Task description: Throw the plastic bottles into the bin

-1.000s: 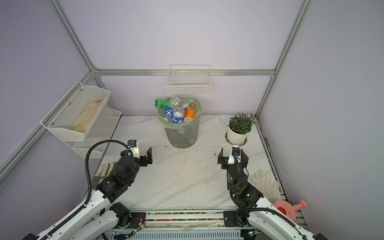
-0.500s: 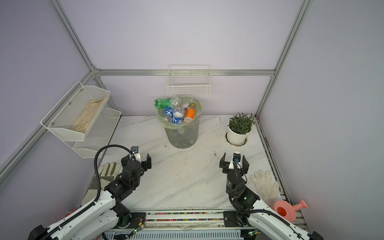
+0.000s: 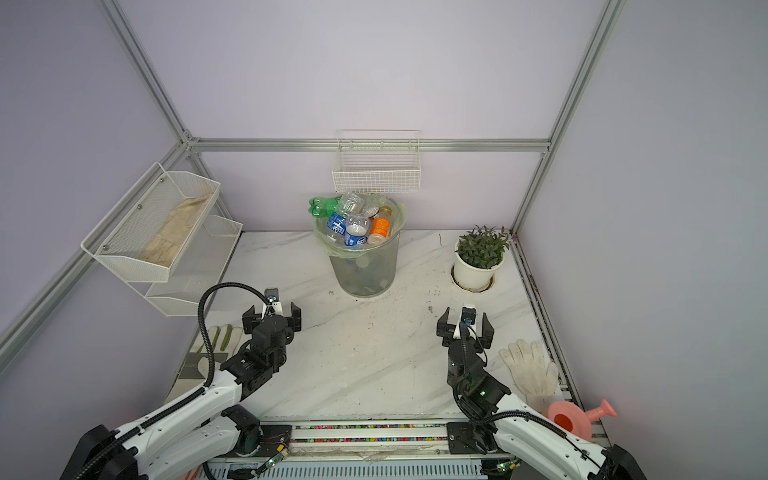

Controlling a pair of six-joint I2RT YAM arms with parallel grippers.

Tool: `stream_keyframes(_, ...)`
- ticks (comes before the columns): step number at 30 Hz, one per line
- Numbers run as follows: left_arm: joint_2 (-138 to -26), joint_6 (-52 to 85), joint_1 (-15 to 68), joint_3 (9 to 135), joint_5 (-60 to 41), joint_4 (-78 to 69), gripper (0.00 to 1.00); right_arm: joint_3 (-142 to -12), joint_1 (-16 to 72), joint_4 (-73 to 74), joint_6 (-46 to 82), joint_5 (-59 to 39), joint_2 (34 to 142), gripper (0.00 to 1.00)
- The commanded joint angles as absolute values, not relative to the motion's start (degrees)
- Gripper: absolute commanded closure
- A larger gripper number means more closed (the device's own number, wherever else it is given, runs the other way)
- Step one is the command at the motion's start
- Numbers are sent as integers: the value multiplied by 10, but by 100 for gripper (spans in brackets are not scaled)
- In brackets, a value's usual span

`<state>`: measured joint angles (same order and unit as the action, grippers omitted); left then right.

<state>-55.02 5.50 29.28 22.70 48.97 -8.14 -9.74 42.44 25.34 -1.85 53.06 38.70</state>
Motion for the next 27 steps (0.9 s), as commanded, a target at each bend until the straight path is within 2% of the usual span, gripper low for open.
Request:
stream_keyframes(1,-583,25,280,230,515,-149,0,-97,421,293,-18,553,396,3)
stream_keyframes(10,-634,40,266,171,537,-231,0,-88,397,339,-25,540,405,3)
stream_keyframes(15,-634,56,262,180,529,-203,0,-88,363,381,-27,511,440,3)
stream_keyframes(27,-678,31,245,173,537,-318,0,-94,267,507,2,463,552,4)
